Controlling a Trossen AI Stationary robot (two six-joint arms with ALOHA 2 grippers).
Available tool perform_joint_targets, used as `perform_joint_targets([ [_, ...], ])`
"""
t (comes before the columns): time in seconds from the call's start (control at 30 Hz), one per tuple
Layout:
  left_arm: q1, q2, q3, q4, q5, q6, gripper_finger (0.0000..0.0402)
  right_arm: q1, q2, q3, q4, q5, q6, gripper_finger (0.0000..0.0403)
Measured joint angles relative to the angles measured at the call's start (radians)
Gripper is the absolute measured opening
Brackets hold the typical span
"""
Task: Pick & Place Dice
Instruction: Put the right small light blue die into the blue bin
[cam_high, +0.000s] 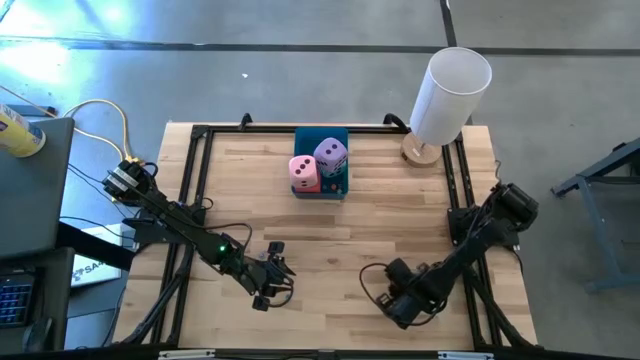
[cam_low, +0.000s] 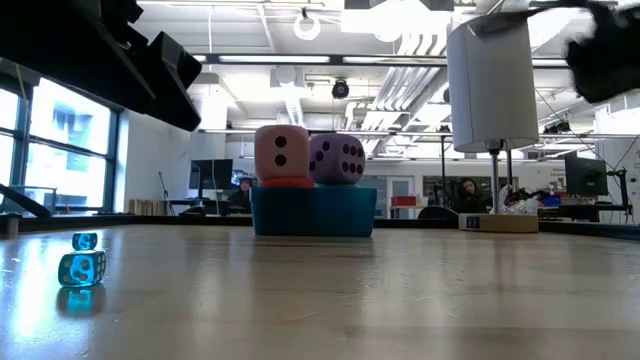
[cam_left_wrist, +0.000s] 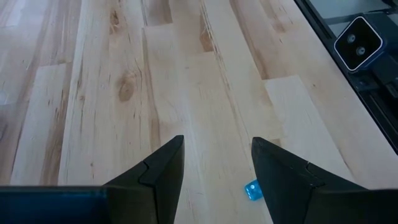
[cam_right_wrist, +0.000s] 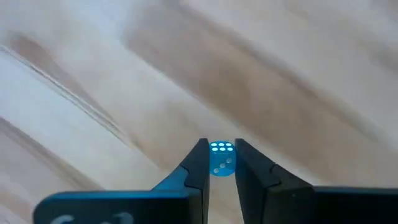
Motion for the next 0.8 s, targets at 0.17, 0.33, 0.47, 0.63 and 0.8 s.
perform_joint_targets([
  [0.17, 0.0, 0.0, 0.0, 0.002, 0.0, 0.0, 0.0179, -0.055, -0.001, 0.035, 0.028, 0.176, -0.18, 0.0038],
  [0.33, 0.0, 0.0, 0.0, 0.006, 0.003, -0.001, 0.0179, -0.143, -0.002, 0.064, 0.039, 0.414, -0.402, 0.0038],
  [0.47, 0.0, 0.0, 0.0, 0.006, 0.003, -0.003, 0.0179, -0.241, -0.002, 0.081, 0.088, 0.548, -0.582, 0.0038],
  [0.63, 0.0, 0.0, 0.0, 0.005, 0.003, -0.003, 0.0179, -0.368, -0.003, 0.086, 0.255, 0.613, -0.82, 0.0038],
  [0.8, 0.0, 0.0, -0.015, 0.003, 0.003, -0.047, 0.0179, -0.477, -0.002, 0.086, 0.448, 0.612, -1.004, 0.0038],
])
